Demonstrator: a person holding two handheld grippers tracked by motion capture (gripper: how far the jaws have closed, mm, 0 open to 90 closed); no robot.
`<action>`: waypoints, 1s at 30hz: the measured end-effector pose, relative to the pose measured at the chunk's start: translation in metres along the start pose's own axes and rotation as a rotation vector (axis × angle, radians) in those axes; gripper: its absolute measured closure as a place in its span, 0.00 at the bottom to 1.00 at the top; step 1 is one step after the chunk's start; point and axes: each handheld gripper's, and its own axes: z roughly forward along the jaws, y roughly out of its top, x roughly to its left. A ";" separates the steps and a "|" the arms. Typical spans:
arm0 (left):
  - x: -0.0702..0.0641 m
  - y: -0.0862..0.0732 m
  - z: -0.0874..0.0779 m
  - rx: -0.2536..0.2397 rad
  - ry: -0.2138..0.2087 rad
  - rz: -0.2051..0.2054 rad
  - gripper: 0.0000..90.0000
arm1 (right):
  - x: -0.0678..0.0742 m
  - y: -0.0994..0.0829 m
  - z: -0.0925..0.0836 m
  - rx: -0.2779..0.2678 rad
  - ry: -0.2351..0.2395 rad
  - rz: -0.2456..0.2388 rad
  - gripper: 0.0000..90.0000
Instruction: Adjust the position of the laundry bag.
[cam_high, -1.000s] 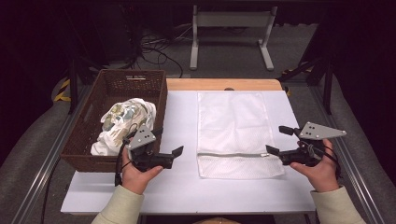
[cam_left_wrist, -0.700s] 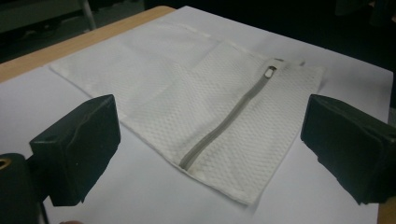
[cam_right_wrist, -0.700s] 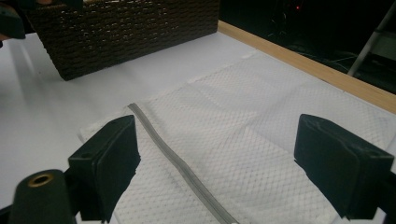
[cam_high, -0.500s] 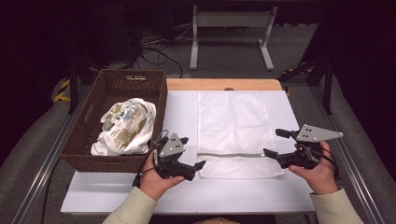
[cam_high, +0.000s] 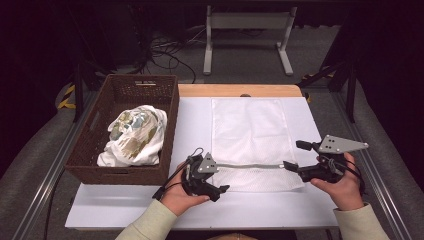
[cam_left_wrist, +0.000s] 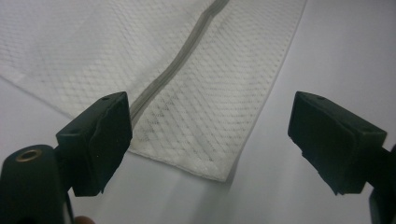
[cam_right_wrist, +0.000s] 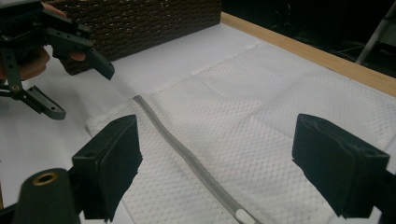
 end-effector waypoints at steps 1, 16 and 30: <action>0.000 0.000 0.003 0.013 -0.001 0.010 0.17 | 0.000 0.000 0.000 0.003 0.001 0.001 0.17; -0.001 -0.007 0.031 0.169 -0.027 0.038 0.25 | -0.001 -0.003 -0.001 0.010 0.010 0.018 0.17; -0.001 -0.005 0.029 0.161 -0.016 0.072 0.93 | 0.000 -0.005 -0.002 0.004 0.014 0.026 0.19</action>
